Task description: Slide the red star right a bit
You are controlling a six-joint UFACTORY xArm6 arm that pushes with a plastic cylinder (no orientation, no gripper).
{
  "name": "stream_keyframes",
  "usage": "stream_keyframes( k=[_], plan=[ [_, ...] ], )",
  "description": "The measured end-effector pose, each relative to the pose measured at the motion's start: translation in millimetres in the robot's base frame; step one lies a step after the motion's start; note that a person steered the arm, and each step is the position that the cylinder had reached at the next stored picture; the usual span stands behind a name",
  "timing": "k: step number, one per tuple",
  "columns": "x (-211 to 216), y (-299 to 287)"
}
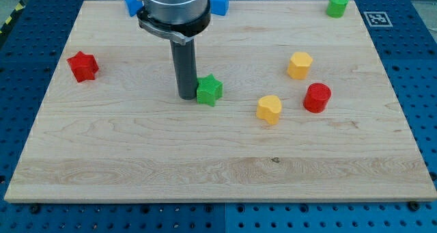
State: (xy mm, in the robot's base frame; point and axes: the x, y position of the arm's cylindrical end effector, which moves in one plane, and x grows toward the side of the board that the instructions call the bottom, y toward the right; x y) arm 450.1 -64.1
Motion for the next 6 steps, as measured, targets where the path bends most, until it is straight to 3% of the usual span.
stream_keyframes(
  k=[2,3,4,6],
  plan=[
    [-9,-146],
    [-33,-225],
    [-47,-240],
    [-70,-200]
  ],
)
